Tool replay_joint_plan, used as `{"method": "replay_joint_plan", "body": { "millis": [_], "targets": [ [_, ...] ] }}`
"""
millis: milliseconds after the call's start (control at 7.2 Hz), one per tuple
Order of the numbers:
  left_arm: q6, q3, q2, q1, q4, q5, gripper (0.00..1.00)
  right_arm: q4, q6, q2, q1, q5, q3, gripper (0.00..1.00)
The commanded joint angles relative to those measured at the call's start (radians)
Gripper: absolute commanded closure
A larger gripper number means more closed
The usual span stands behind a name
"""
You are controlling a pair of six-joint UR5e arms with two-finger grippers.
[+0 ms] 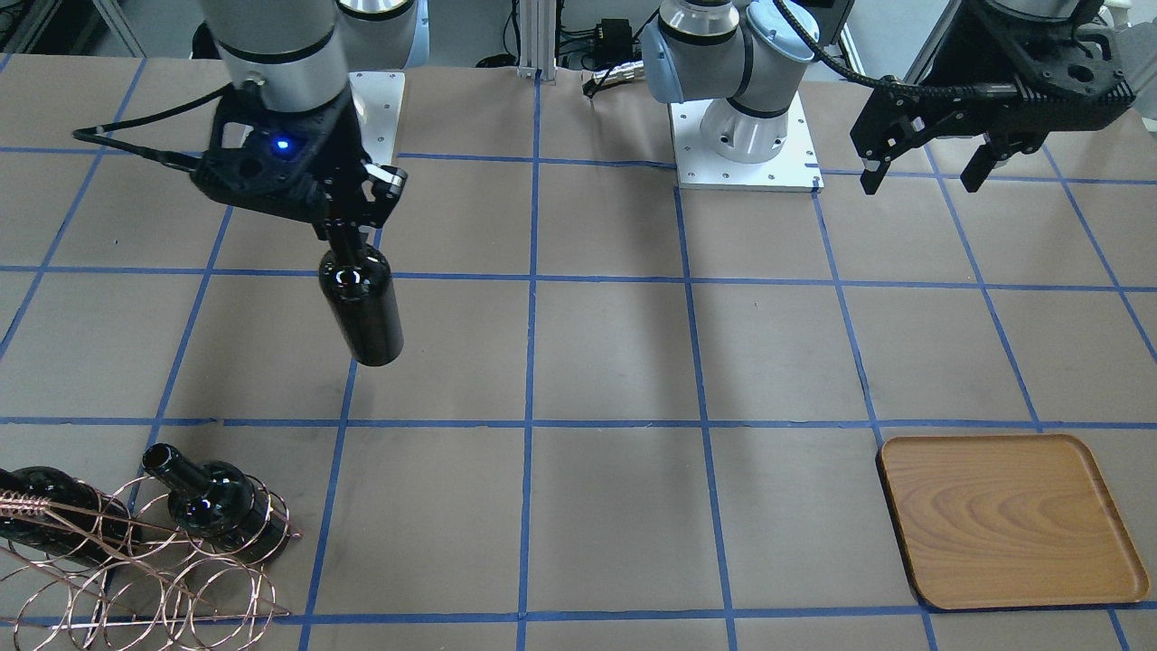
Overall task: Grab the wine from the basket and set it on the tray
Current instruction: 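Carry the bottle with the right gripper toward the middle of the table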
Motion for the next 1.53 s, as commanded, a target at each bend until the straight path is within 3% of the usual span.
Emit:
{"method": "replay_joint_plan", "body": {
  "millis": [0, 556, 972, 1389],
  "targets": [
    [-0.005, -0.001, 0.005, 0.004, -0.028, 0.005, 0.00, -0.090, 0.153, 0.070, 0.128, 0.002, -0.002, 1.00],
    [0.031, -0.001, -0.019, 0.050, -0.023, -0.004, 0.00, -0.126, 0.413, 0.213, 0.293, 0.026, -0.128, 1.00],
    [0.120, -0.002, -0.018, 0.099, -0.027, -0.011, 0.00, -0.144, 0.512, 0.259, 0.368, 0.080, -0.179, 1.00],
    [0.122, -0.004, -0.021, 0.099, -0.024, -0.009, 0.00, -0.155, 0.642, 0.368, 0.489, 0.069, -0.253, 1.00]
  ]
}}
